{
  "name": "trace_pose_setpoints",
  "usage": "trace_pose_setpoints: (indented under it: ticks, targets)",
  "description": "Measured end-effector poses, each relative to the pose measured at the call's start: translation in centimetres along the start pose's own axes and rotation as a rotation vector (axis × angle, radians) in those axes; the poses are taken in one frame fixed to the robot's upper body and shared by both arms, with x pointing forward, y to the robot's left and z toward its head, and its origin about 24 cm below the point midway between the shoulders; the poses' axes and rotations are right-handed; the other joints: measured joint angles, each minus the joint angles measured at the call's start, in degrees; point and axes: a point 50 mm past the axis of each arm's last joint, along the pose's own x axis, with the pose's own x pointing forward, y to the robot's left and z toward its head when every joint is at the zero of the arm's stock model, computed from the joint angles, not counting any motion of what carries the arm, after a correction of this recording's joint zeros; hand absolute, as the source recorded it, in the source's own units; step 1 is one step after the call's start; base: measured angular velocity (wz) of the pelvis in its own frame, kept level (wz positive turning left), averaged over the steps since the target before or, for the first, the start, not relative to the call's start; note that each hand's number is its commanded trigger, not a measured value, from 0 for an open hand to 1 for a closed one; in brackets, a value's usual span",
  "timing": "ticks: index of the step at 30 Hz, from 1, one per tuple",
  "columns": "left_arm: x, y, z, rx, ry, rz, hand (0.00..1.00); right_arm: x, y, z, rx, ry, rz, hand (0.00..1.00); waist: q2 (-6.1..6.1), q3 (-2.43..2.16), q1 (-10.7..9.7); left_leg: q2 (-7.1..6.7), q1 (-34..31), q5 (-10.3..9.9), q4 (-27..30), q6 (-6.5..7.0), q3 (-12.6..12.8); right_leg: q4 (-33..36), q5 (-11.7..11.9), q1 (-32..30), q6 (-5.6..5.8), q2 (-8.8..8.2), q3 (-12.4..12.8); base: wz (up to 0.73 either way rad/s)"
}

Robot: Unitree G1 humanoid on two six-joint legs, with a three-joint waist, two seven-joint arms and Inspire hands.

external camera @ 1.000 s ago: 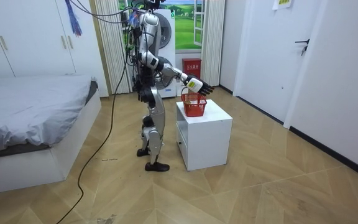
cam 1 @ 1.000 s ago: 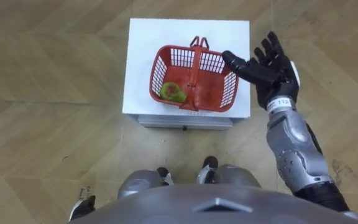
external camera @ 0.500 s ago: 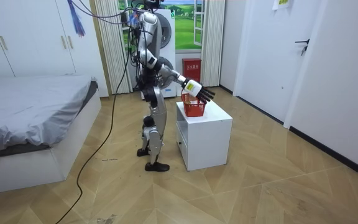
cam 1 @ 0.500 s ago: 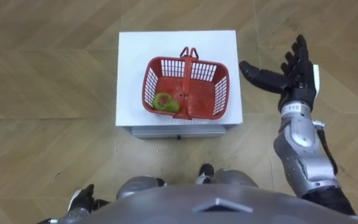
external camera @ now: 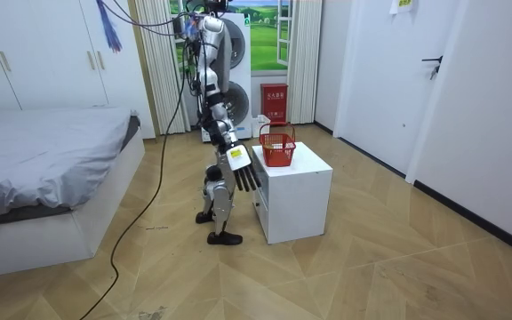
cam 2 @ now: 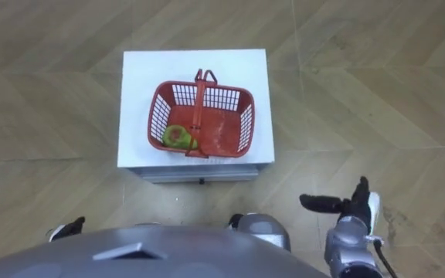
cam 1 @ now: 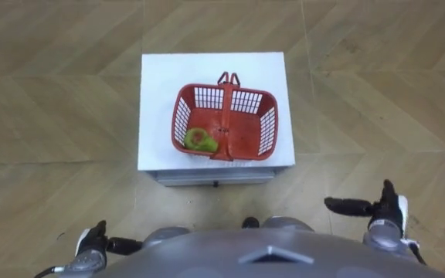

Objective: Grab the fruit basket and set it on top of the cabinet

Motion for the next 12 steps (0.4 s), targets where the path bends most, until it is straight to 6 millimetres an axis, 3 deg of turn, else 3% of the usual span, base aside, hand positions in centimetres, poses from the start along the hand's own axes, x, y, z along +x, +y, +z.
trace_pose_setpoints:
  ticks: [4,12]
  targets:
    - [0.0,-0.2,-0.1,0.041,0.004,-0.008,0.0,-0.2,0.3,-2.2,-0.013,0.119,0.041,0.0,0.04,-0.02,0.07,0.03,0.42,-0.01,-0.02,-0.01,-0.03,-0.54,0.0,0.72,0.01,0.04,-0.11,0.06]
    - [-0.1,-0.1,-1.3,0.155,0.098,-0.033,0.0,-0.8,1.1,-4.3,-0.057,0.246,0.184,0.0,0.32,0.19,1.25,0.3,1.42,-0.4,0.01,-0.44,-0.37,-0.6,-0.18,1.37,0.0,0.23,-0.28,0.02]
